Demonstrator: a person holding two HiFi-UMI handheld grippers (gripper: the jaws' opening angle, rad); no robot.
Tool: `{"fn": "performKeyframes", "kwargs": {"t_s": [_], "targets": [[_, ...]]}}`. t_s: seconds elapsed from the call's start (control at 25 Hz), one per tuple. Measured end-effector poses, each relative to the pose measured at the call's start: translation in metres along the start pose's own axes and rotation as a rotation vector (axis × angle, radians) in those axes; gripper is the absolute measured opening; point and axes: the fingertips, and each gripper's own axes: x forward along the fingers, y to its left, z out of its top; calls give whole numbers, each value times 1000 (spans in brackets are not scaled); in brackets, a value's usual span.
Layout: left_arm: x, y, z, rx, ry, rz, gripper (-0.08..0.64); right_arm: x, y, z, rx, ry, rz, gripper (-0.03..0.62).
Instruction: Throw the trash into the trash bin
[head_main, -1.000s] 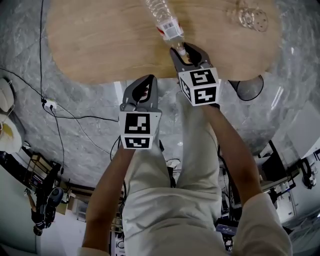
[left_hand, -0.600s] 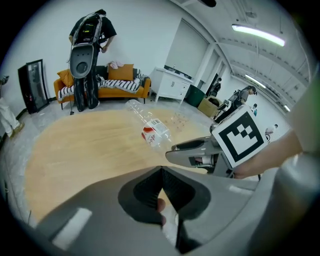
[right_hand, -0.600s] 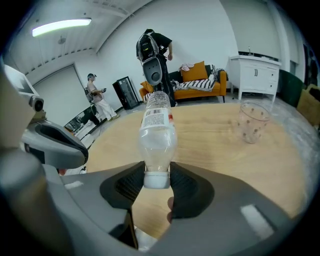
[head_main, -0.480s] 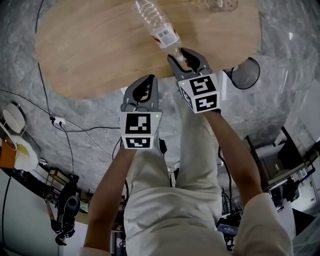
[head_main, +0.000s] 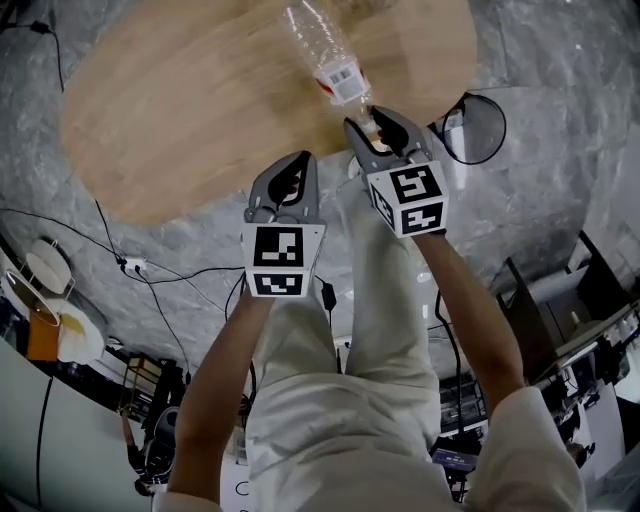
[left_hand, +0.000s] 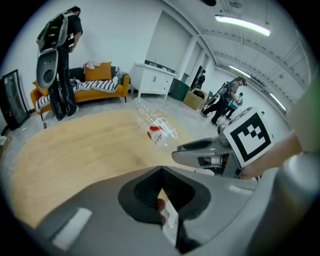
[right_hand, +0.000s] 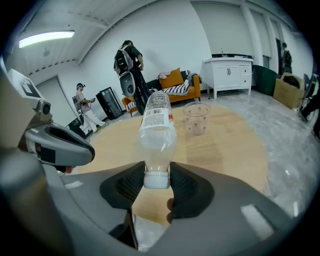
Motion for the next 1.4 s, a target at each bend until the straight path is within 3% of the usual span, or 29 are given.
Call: {"fn": "performKeyframes", "kwargs": {"t_s": [0.4,0.72,1.08,1.4], "targets": [[47,-69,22,117,55,-79,0,-50,-79,-33,118,-25,-66,184],[65,-92,36,179,77,-133,0,-77,-117,-51,243,-47,-172,184],[111,-158,37,274,137,-209,2,-116,-193,-124,443,-35,-303,184],[147,-208,28,349,210,-272,0,-132,-233,-205,609,27,-384,184]]}}
